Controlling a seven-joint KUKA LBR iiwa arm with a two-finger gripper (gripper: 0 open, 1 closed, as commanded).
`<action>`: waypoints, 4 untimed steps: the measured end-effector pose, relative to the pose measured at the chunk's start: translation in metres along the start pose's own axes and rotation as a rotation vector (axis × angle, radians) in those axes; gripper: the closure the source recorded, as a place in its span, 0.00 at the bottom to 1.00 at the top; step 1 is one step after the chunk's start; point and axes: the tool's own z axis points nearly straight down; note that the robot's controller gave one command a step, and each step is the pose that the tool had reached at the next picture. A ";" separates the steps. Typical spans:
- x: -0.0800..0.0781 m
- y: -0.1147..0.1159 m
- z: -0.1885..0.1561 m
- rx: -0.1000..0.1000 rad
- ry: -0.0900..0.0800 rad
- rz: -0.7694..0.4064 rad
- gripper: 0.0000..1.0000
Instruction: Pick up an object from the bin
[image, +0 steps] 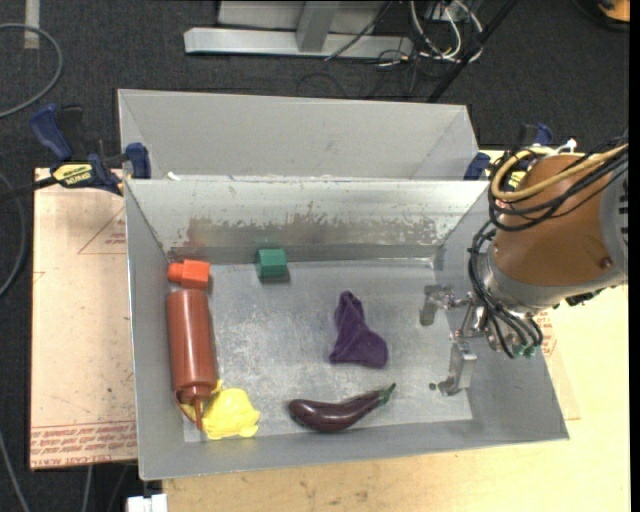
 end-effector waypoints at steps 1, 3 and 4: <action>-0.002 0.000 -0.004 0.001 -0.008 -0.002 0.00; -0.016 0.073 0.032 0.000 -0.006 0.025 0.00; -0.028 0.078 0.047 -0.001 -0.012 0.083 0.00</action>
Offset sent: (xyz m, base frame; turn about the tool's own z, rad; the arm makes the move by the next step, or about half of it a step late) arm 0.0382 0.0843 -0.1079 0.2599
